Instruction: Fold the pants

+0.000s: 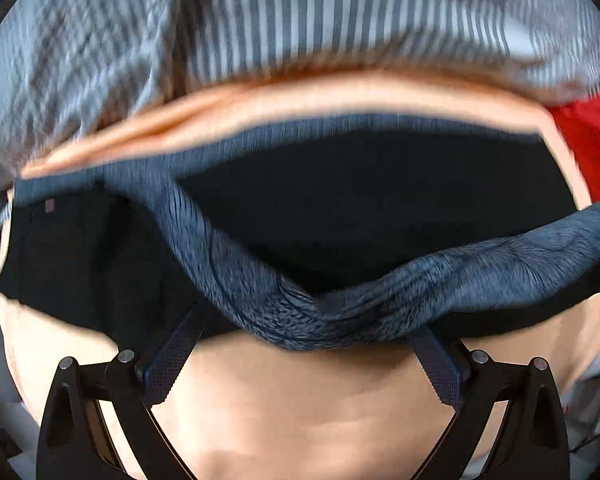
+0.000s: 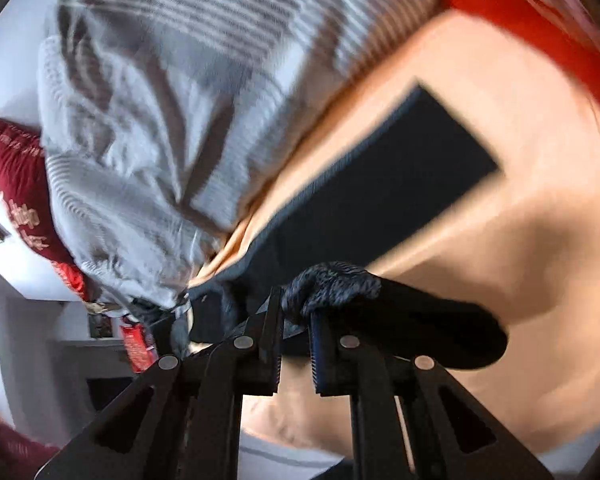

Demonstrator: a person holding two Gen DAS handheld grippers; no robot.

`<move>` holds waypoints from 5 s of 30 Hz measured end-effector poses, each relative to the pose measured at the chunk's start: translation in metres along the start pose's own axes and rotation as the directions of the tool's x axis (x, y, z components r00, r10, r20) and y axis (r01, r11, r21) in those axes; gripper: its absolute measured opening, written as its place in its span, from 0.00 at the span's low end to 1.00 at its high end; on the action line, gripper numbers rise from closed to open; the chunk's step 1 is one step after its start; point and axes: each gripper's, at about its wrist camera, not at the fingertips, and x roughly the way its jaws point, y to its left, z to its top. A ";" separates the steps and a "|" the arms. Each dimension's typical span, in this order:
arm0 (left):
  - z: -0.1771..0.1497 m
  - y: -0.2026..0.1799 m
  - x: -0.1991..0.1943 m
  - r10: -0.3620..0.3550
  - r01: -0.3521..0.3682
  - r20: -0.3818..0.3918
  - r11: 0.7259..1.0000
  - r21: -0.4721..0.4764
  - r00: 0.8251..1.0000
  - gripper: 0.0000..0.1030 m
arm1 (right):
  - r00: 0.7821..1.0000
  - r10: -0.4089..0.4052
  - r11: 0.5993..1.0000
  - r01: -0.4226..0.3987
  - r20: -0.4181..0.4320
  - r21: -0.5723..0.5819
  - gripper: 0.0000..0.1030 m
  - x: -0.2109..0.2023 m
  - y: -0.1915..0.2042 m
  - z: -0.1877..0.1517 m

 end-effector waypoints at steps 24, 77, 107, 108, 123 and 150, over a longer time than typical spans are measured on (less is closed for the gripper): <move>-0.009 0.018 -0.019 0.179 -0.174 0.001 0.956 -0.235 0.984 0.98 | 0.933 -0.302 0.917 0.229 -0.194 -0.326 0.42 0.103 -0.034 0.108; 0.018 -0.047 0.058 0.205 -0.209 -0.059 0.975 -0.077 0.977 0.98 | 0.852 -0.507 0.850 0.468 -0.133 -0.240 0.06 0.084 -0.064 0.082; 0.033 0.181 0.032 0.258 -0.236 0.091 0.952 -0.197 0.962 0.98 | 0.905 -0.371 0.927 0.345 -0.211 -0.147 0.33 0.207 0.076 -0.099; 0.041 0.191 0.044 0.282 -0.261 0.087 0.945 -0.196 0.956 0.98 | 0.906 -0.363 0.930 0.337 -0.220 -0.146 0.33 0.213 0.079 -0.103; 0.043 0.272 0.037 0.282 -0.257 0.098 0.943 -0.211 0.954 1.00 | 0.931 -0.182 0.975 0.128 -0.317 -0.181 0.40 0.269 0.126 -0.153; -0.019 0.267 0.039 0.246 -0.237 0.066 0.964 -0.123 0.967 1.00 | 0.884 -0.096 0.988 0.028 -0.457 -0.154 0.01 0.360 0.150 -0.229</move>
